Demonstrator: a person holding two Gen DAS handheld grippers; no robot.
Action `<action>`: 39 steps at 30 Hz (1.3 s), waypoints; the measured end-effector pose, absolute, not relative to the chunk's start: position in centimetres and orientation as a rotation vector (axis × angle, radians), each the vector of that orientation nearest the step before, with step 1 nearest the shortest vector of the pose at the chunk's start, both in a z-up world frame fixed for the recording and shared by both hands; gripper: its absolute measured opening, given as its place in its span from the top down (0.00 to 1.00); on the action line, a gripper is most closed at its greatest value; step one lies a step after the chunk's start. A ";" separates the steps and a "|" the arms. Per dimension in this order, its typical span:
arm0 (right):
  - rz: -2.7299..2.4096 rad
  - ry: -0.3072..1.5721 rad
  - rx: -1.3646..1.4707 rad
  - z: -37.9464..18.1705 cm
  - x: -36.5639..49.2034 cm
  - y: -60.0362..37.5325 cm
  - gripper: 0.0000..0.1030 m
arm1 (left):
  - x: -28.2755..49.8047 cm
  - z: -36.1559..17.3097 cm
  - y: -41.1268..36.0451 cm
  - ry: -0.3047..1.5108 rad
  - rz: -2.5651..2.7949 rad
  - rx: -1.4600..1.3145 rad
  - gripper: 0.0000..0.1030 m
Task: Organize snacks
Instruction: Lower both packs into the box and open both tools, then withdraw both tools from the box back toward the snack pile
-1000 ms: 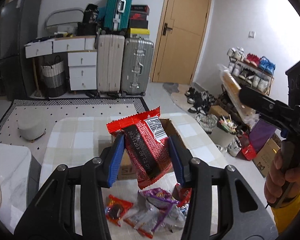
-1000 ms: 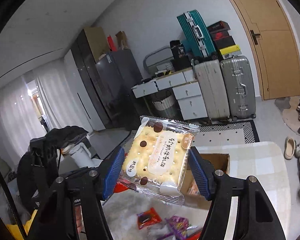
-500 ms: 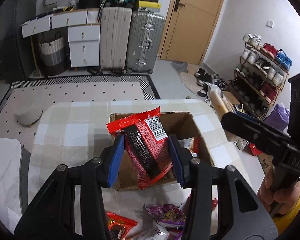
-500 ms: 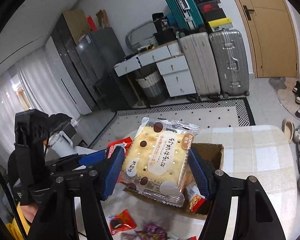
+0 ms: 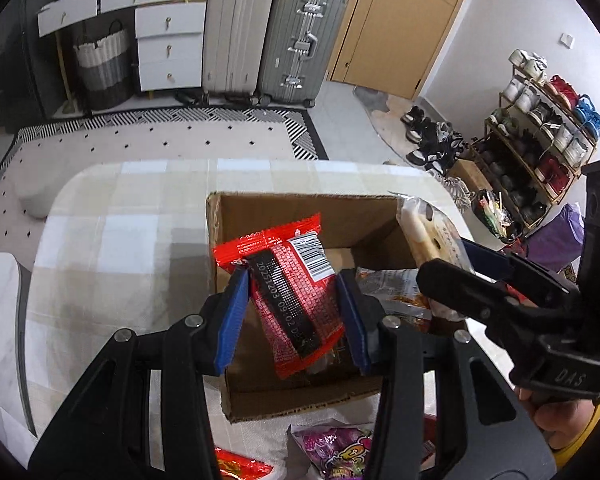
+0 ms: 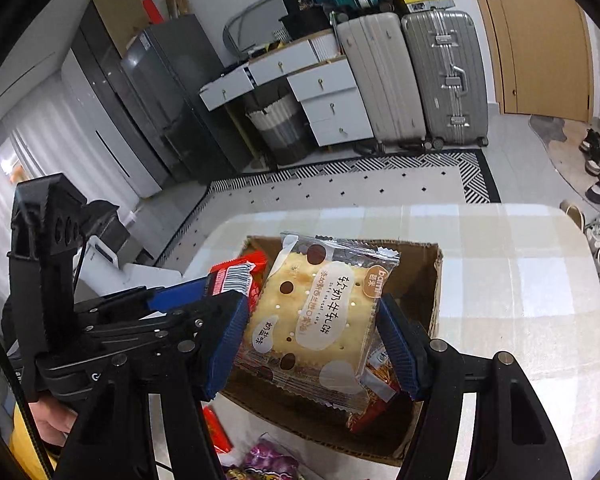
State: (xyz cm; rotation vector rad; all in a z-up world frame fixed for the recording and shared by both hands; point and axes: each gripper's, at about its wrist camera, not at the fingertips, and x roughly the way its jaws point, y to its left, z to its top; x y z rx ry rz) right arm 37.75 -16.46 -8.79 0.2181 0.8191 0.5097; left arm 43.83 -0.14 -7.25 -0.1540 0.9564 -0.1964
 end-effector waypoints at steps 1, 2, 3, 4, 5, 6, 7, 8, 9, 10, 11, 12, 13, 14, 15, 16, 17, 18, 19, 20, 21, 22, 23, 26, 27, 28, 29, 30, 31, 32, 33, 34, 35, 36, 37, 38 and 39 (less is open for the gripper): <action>0.511 0.827 0.213 -9.0 37.9 -16.3 0.36 | 44.3 -7.7 -0.1 0.961 -0.196 -0.155 0.59; 0.511 0.835 0.204 -9.2 38.1 -16.1 0.36 | 44.7 -8.2 -0.2 0.966 -0.194 -0.154 0.59; 0.510 0.836 0.198 -9.3 38.2 -16.0 0.36 | 45.3 -8.8 -0.1 0.968 -0.193 -0.153 0.59; 0.507 0.840 0.185 -9.5 38.3 -15.8 0.36 | 45.6 -9.1 -0.2 0.969 -0.189 -0.149 0.59; 0.500 0.842 0.174 -9.6 38.2 -15.6 0.36 | 46.0 -9.5 -0.1 0.970 -0.185 -0.145 0.59; 0.501 0.841 0.169 -9.7 38.2 -15.5 0.36 | 46.0 -9.8 0.0 0.973 -0.182 -0.142 0.59; 0.509 0.838 0.169 -9.8 38.1 -15.4 0.36 | 46.2 -10.1 -0.1 0.977 -0.181 -0.139 0.59; 0.506 0.834 0.161 -9.8 37.7 -15.2 0.36 | 46.2 -10.2 -0.2 0.975 -0.181 -0.139 0.59; 0.504 0.831 0.156 -9.8 37.6 -15.2 0.36 | 46.3 -10.1 -0.2 0.974 -0.181 -0.138 0.59; 0.509 0.827 0.156 -9.7 37.5 -15.2 0.36 | 46.7 -10.4 -0.4 0.972 -0.180 -0.136 0.59; 0.516 0.825 0.156 -9.6 37.4 -15.2 0.36 | 46.0 -10.3 -0.3 0.969 -0.178 -0.134 0.59; 0.514 0.822 0.154 -9.4 37.1 -15.0 0.36 | 45.9 -10.4 -0.4 0.964 -0.177 -0.132 0.59; 0.513 0.817 0.153 -9.3 36.9 -15.1 0.36 | 46.0 -10.5 -0.5 0.963 -0.178 -0.130 0.59; 0.516 0.812 0.157 -9.1 36.7 -15.2 0.36 | 45.8 -10.5 -0.5 0.966 -0.178 -0.128 0.59; 0.520 0.810 0.161 -9.0 36.7 -15.3 0.36 | 45.8 -10.4 -0.4 0.966 -0.176 -0.128 0.59; 0.523 0.806 0.167 -8.8 36.5 -15.5 0.36 | 46.0 -10.6 -0.5 0.964 -0.174 -0.129 0.59; 0.523 0.803 0.167 -8.6 36.4 -15.5 0.36 | 45.2 -10.4 -0.2 0.963 -0.172 -0.128 0.59; 0.522 0.801 0.166 -8.3 36.2 -15.6 0.36 | 44.2 -10.0 -0.2 0.960 -0.170 -0.128 0.59; 0.524 0.798 0.164 -8.1 35.9 -15.6 0.36 | 43.7 -9.8 -0.2 0.955 -0.169 -0.129 0.59; 0.526 0.795 0.160 -7.8 35.7 -15.7 0.36 | 43.0 -9.5 -0.3 0.949 -0.173 -0.125 0.59; 0.524 0.789 0.158 -7.6 35.4 -15.7 0.36 | 41.6 -9.2 -0.5 0.943 -0.174 -0.121 0.59; 0.523 0.782 0.156 -7.2 35.1 -15.7 0.36 | 40.9 -8.9 -0.5 0.934 -0.171 -0.116 0.59; 0.522 0.776 0.157 -7.0 34.9 -15.8 0.36 | 40.3 -8.5 -0.6 0.925 -0.170 -0.112 0.59; 0.521 0.751 0.154 -5.8 33.5 -16.0 0.36 | 37.7 -6.8 -0.4 0.903 -0.171 -0.109 0.59; 0.519 0.742 0.152 -5.3 32.9 -16.0 0.36 | 36.9 -6.2 -0.4 0.892 -0.172 -0.105 0.59; 0.521 0.732 0.153 -4.8 32.3 -16.2 0.36 | 35.9 -5.6 -0.4 0.877 -0.171 -0.100 0.59; 0.526 0.724 0.153 -4.4 31.8 -16.2 0.36 | 34.8 -4.9 -0.5 0.862 -0.169 -0.093 0.59; 0.528 0.713 0.150 -3.8 31.1 -16.3 0.36 | 33.9 -4.3 -0.3 0.852 -0.169 -0.092 0.58; 0.528 0.700 0.145 -3.2 30.4 -16.5 0.36 | 32.6 -3.5 -0.4 0.835 -0.168 -0.089 0.52; 0.529 0.685 0.139 -2.5 29.6 -16.6 0.36 | 31.9 -3.0 -0.5 0.827 -0.167 -0.088 0.48; 0.532 0.670 0.135 -1.8 28.7 -16.7 0.36 | 30.9 -2.4 -0.6 0.814 -0.165 -0.090 0.43; 0.533 0.655 0.134 -1.2 27.9 -16.8 0.36 | 29.8 -1.7 -0.6 0.795 -0.170 -0.094 0.42; 0.535 0.633 0.133 -0.4 26.6 -17.0 0.36 | 28.7 -1.0 -0.7 0.781 -0.174 -0.092 0.42; 0.539 0.618 0.133 0.2 25.7 -17.0 0.36 | 27.4 -0.3 -0.9 0.763 -0.171 -0.082 0.40; 0.544 0.602 0.134 0.8 24.7 -17.1 0.36 | 26.2 0.3 -1.1 0.748 -0.167 -0.075 0.35; 0.548 0.585 0.134 1.4 23.6 -17.2 0.36 | 24.9 1.0 -1.1 0.734 -0.163 -0.073 0.31; 0.552 0.568 0.135 1.9 22.4 -17.3 0.33 | 23.8 1.6 -1.2 0.721 -0.160 -0.073 0.21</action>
